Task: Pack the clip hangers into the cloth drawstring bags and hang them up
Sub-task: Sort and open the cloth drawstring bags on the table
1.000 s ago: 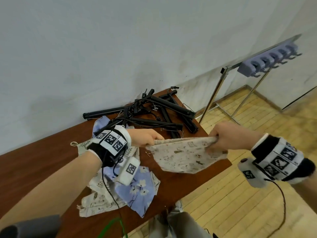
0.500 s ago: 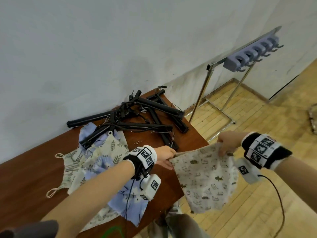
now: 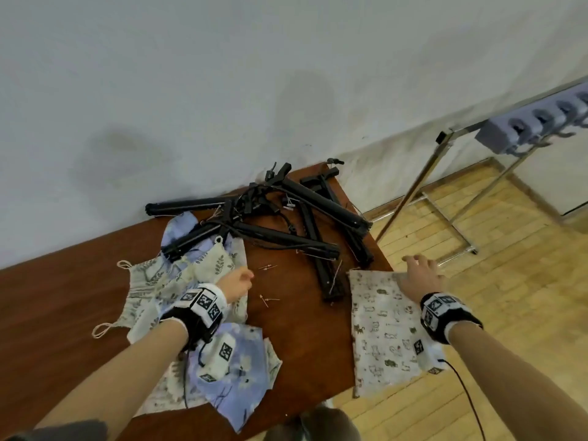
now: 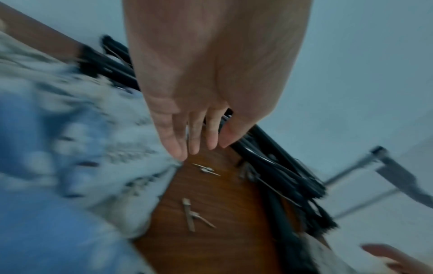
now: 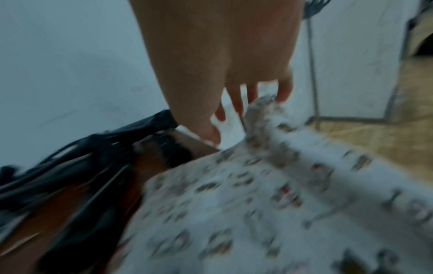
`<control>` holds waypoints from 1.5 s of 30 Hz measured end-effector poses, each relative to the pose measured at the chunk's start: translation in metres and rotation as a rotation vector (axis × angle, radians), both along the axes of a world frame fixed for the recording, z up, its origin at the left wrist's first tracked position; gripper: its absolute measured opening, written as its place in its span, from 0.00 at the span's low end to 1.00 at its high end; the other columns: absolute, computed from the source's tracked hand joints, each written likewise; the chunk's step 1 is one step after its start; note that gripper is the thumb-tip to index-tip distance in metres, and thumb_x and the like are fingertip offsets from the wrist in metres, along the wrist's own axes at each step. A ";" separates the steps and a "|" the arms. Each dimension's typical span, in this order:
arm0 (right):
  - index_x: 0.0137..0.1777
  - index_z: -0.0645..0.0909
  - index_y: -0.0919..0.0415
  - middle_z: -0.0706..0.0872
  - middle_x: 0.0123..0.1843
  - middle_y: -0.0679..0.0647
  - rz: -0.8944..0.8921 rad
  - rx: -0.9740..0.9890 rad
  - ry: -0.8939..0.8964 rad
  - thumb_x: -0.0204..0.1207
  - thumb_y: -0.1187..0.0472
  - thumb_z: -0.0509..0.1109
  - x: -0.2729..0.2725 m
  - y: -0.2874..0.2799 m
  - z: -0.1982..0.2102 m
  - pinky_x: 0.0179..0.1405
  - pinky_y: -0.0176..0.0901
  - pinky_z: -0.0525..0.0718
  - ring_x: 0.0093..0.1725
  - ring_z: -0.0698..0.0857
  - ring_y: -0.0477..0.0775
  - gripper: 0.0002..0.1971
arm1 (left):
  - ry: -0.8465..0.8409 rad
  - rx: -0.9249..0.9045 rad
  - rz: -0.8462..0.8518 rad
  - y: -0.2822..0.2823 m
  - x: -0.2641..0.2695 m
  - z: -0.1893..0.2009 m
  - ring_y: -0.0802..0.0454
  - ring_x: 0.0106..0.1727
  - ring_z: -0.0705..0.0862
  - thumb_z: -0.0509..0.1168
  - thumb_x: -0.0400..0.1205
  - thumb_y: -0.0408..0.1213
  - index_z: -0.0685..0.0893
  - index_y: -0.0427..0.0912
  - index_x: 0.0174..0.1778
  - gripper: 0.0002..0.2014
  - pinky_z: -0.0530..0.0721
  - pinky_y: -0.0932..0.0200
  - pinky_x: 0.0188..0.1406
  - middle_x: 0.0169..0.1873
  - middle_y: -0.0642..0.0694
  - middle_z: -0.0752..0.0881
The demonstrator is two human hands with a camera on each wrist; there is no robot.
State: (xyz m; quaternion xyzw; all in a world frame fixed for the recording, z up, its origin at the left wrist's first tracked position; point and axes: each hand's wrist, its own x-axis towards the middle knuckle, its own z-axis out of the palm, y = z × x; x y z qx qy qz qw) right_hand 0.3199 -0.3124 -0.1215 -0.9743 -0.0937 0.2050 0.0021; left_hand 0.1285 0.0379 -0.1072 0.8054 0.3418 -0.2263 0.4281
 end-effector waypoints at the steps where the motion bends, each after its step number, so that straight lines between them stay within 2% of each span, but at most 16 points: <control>1: 0.73 0.72 0.54 0.73 0.74 0.57 0.038 0.015 -0.073 0.79 0.50 0.64 -0.011 0.011 -0.001 0.69 0.64 0.71 0.73 0.70 0.63 0.23 | 0.003 0.063 0.014 0.016 -0.015 -0.005 0.44 0.53 0.81 0.60 0.84 0.30 0.78 0.39 0.62 0.11 0.80 0.52 0.59 0.54 0.41 0.82; 3: 0.63 0.77 0.54 0.82 0.62 0.55 0.151 0.056 -0.057 0.78 0.48 0.63 -0.041 0.035 -0.005 0.62 0.58 0.79 0.62 0.80 0.60 0.17 | 0.050 0.162 0.090 0.043 -0.046 -0.013 0.43 0.59 0.81 0.64 0.82 0.31 0.79 0.36 0.63 0.14 0.78 0.53 0.59 0.59 0.41 0.81; 6: 0.51 0.79 0.56 0.86 0.46 0.52 0.219 0.077 0.235 0.80 0.44 0.63 -0.093 0.071 -0.020 0.43 0.45 0.85 0.44 0.85 0.53 0.15 | 0.132 0.277 0.068 0.064 -0.082 -0.018 0.39 0.60 0.81 0.72 0.76 0.37 0.79 0.37 0.59 0.17 0.80 0.46 0.60 0.58 0.36 0.83; 11: 0.38 0.79 0.59 0.83 0.35 0.53 -0.230 0.327 0.319 0.75 0.46 0.74 -0.114 0.104 -0.055 0.39 0.47 0.84 0.36 0.82 0.55 0.16 | 0.288 0.439 -0.261 0.060 -0.109 -0.017 0.37 0.77 0.62 0.73 0.72 0.51 0.69 0.52 0.74 0.34 0.68 0.43 0.73 0.77 0.43 0.62; 14: 0.44 0.83 0.64 0.85 0.40 0.59 -0.380 0.383 0.301 0.75 0.49 0.74 -0.113 0.115 -0.059 0.38 0.46 0.78 0.37 0.81 0.58 0.15 | 0.313 0.480 -0.398 0.051 -0.118 -0.022 0.37 0.82 0.52 0.73 0.72 0.55 0.67 0.59 0.74 0.36 0.59 0.38 0.76 0.81 0.44 0.53; 16: 0.52 0.84 0.68 0.87 0.48 0.64 -0.424 0.379 0.284 0.77 0.52 0.73 -0.114 0.118 -0.059 0.40 0.45 0.75 0.42 0.83 0.62 0.17 | 0.286 0.531 -0.483 0.045 -0.121 -0.027 0.39 0.82 0.49 0.73 0.71 0.56 0.69 0.59 0.74 0.35 0.54 0.37 0.78 0.81 0.45 0.54; 21: 0.54 0.84 0.72 0.87 0.51 0.68 -0.468 0.381 0.232 0.78 0.54 0.72 -0.118 0.124 -0.069 0.47 0.51 0.82 0.52 0.85 0.68 0.18 | 0.227 0.470 -0.523 0.042 -0.127 -0.031 0.40 0.81 0.53 0.72 0.75 0.49 0.76 0.52 0.71 0.28 0.59 0.37 0.78 0.79 0.45 0.60; 23: 0.53 0.83 0.72 0.86 0.49 0.68 -0.445 0.368 0.200 0.78 0.55 0.70 -0.120 0.125 -0.071 0.50 0.55 0.84 0.51 0.84 0.69 0.17 | 0.136 0.473 -0.432 0.048 -0.131 -0.026 0.41 0.82 0.51 0.67 0.80 0.47 0.74 0.53 0.73 0.24 0.57 0.37 0.79 0.81 0.46 0.58; 26: 0.46 0.83 0.73 0.85 0.40 0.66 -0.450 0.349 0.181 0.78 0.60 0.65 -0.121 0.121 -0.072 0.40 0.51 0.83 0.40 0.83 0.65 0.13 | -0.017 0.602 -0.096 0.062 -0.138 -0.016 0.43 0.83 0.53 0.58 0.84 0.36 0.66 0.51 0.79 0.25 0.57 0.39 0.78 0.82 0.46 0.59; 29: 0.44 0.84 0.72 0.87 0.37 0.65 -0.455 0.330 0.210 0.77 0.59 0.65 -0.120 0.118 -0.069 0.33 0.45 0.80 0.35 0.84 0.63 0.14 | 0.063 0.593 0.201 0.086 -0.147 -0.019 0.41 0.81 0.60 0.59 0.83 0.36 0.64 0.44 0.79 0.26 0.61 0.41 0.76 0.79 0.42 0.65; 32: 0.45 0.82 0.69 0.84 0.37 0.63 -0.402 0.286 0.227 0.78 0.56 0.67 -0.116 0.120 -0.060 0.34 0.45 0.79 0.36 0.83 0.62 0.13 | 0.103 0.326 0.293 0.100 -0.148 -0.024 0.41 0.56 0.81 0.60 0.84 0.40 0.72 0.42 0.73 0.20 0.78 0.50 0.55 0.61 0.38 0.82; 34: 0.43 0.79 0.67 0.82 0.35 0.60 -0.331 0.190 0.247 0.78 0.54 0.68 -0.118 0.120 -0.055 0.36 0.46 0.80 0.34 0.81 0.60 0.14 | 0.123 0.253 0.227 0.101 -0.144 -0.023 0.45 0.47 0.82 0.58 0.86 0.40 0.77 0.40 0.70 0.17 0.77 0.55 0.49 0.55 0.38 0.83; 38: 0.51 0.77 0.61 0.81 0.44 0.56 -0.104 -0.055 0.324 0.79 0.44 0.63 -0.133 0.118 -0.048 0.44 0.46 0.83 0.44 0.83 0.59 0.19 | 0.104 0.297 0.329 0.100 -0.135 -0.028 0.37 0.53 0.83 0.56 0.86 0.39 0.83 0.33 0.58 0.15 0.79 0.51 0.53 0.56 0.32 0.85; 42: 0.57 0.79 0.61 0.82 0.49 0.58 -0.036 -0.110 0.289 0.81 0.47 0.61 -0.135 0.123 -0.043 0.45 0.46 0.84 0.50 0.85 0.59 0.17 | 0.059 0.250 0.561 0.104 -0.129 -0.025 0.34 0.63 0.80 0.66 0.81 0.37 0.73 0.33 0.69 0.22 0.79 0.45 0.60 0.63 0.31 0.80; 43: 0.57 0.79 0.62 0.81 0.46 0.57 -0.044 -0.111 0.304 0.80 0.48 0.62 -0.134 0.123 -0.041 0.43 0.45 0.84 0.47 0.85 0.59 0.17 | 0.074 0.207 0.585 0.105 -0.128 -0.024 0.35 0.60 0.82 0.67 0.79 0.35 0.75 0.32 0.66 0.20 0.80 0.46 0.58 0.59 0.33 0.82; 45: 0.51 0.80 0.64 0.81 0.39 0.55 -0.049 -0.096 0.337 0.78 0.48 0.66 -0.131 0.122 -0.039 0.37 0.42 0.83 0.41 0.84 0.56 0.17 | 0.101 0.111 0.612 0.104 -0.126 -0.015 0.40 0.44 0.82 0.66 0.77 0.29 0.82 0.32 0.44 0.04 0.80 0.51 0.45 0.40 0.36 0.84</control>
